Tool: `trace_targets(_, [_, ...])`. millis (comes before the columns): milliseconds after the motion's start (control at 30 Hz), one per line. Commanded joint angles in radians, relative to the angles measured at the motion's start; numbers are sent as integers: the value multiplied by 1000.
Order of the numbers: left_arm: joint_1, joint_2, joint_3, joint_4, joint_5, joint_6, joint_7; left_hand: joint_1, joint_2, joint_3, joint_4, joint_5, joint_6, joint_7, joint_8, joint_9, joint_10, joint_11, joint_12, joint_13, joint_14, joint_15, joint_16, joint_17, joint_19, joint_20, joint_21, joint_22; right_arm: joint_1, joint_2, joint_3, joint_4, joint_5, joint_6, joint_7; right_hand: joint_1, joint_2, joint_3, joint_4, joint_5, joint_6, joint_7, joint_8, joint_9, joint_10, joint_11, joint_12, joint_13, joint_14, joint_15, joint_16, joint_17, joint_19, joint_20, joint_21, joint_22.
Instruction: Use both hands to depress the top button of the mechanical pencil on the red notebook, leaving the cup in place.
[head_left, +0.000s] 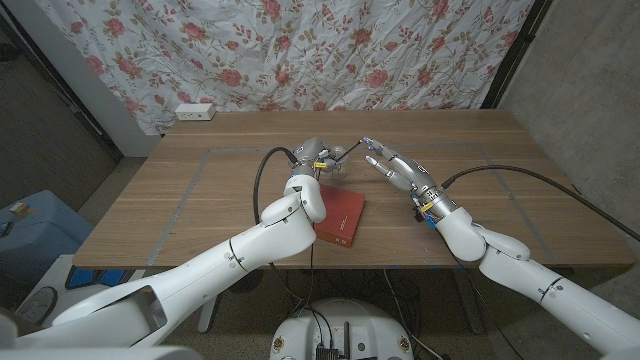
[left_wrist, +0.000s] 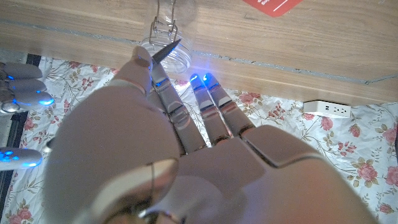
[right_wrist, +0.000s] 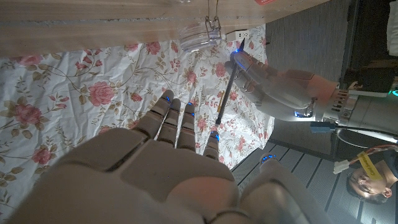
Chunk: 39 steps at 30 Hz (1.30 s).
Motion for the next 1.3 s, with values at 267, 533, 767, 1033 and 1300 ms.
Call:
trace_targets(267, [4, 6, 7, -8, -10, 9, 14, 6, 10, -6, 0, 5, 0, 5, 8, 2, 19, -14, 5, 5, 7, -159, -2, 3, 2, -35, 7, 2, 5, -5, -4, -4, 8, 4, 14, -2, 13, -1, 4, 4, 13, -1, 5, 5, -5, 1, 2, -1, -3, 4, -1, 3, -7, -2, 0, 3])
trace_targets(533, [3, 10, 6, -8, -13, 2, 15, 7, 10, -6, 0, 5, 0, 4, 8, 2, 19, -13, 5, 5, 7, -160, -3, 3, 2, -35, 7, 2, 5, -1, -7, -3, 8, 3, 14, -3, 12, -2, 4, 4, 17, -1, 6, 5, -7, 1, 2, -1, -3, 2, -2, 5, -7, -3, 0, 3])
trace_targets(767, [5, 11, 4, -7, -16, -2, 17, 7, 10, -8, 0, 5, -1, 4, 8, 2, 19, -13, 5, 5, 8, -159, -3, 3, 1, -36, 7, 2, 8, 1, -11, 1, 9, 4, 19, -3, 12, -2, 5, 5, 20, -1, 5, 4, -13, -2, 0, -2, -4, 2, -2, 6, -8, -3, 1, 3])
trace_targets(1033, [4, 12, 5, -6, -15, -6, 19, 8, 11, -8, 0, 5, 0, 5, 8, 2, 20, -14, 5, 5, 7, -159, -3, 3, 1, -36, 7, 2, 14, 3, -15, 8, 13, 12, 24, -4, 11, -3, 6, 5, 23, -1, 5, 4, -17, -3, -1, -3, -7, -1, -4, 8, -9, -4, 1, 3])
trace_targets(1300, [1, 7, 7, 0, -15, -5, 19, 8, 11, -9, 0, 6, 1, 5, 8, 3, 20, -13, 5, 5, 7, -160, -3, 3, 0, -36, 6, 2, 17, 5, -18, 13, 16, 20, 28, -4, 11, -4, 7, 6, 26, -1, 4, 4, -19, -2, -1, -4, -9, 2, -5, 9, -10, -3, 1, 3])
